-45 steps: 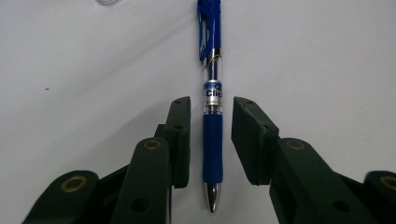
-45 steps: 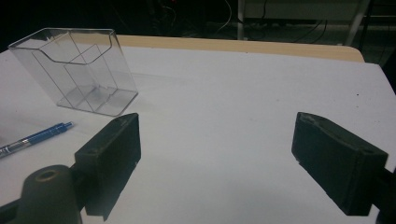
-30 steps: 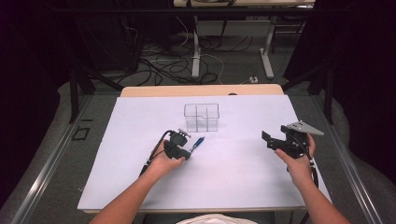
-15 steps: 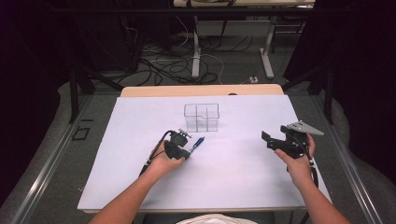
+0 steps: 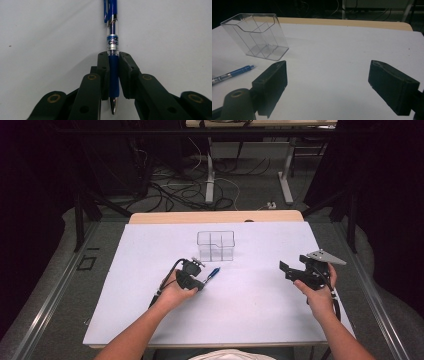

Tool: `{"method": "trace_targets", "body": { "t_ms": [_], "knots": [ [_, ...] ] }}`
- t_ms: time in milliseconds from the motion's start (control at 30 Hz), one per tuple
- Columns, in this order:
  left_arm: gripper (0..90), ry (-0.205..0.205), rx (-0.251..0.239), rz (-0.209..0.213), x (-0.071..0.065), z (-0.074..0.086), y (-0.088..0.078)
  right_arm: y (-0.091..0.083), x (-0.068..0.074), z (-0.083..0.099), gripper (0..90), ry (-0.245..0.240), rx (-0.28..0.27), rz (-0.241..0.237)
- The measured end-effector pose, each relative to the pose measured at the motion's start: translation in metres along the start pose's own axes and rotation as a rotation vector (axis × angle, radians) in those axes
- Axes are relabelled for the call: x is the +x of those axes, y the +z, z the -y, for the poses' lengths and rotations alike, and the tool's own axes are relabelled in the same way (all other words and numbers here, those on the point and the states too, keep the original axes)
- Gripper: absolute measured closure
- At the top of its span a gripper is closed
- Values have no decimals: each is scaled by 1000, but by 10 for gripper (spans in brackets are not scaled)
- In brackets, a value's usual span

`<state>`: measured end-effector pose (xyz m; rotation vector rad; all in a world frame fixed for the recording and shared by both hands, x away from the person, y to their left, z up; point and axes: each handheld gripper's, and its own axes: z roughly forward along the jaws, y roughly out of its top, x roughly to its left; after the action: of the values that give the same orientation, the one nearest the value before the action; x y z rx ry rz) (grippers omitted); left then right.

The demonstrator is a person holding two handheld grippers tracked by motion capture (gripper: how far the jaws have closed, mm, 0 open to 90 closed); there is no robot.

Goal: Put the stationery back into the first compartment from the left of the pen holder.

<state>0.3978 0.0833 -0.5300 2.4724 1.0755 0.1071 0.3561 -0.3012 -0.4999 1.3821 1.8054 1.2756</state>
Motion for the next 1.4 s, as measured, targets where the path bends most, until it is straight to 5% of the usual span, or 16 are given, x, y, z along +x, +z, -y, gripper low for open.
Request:
{"method": "trace_targets", "body": {
  "t_ms": [200,600,1033,1400],
  "knots": [
    [796,8,-12,8,-1,0,-7,0,2,0,155,0,5,-9],
    [796,22,-37,45,-4,1,-24,-3,15,-5,154,-146,1,-19],
    [796,25,-65,63,-4,3,-38,-2,51,-9,158,-393,72,-59],
    [796,24,-72,88,-8,3,-47,-1,83,-8,215,-659,44,-117]
  ]
}}
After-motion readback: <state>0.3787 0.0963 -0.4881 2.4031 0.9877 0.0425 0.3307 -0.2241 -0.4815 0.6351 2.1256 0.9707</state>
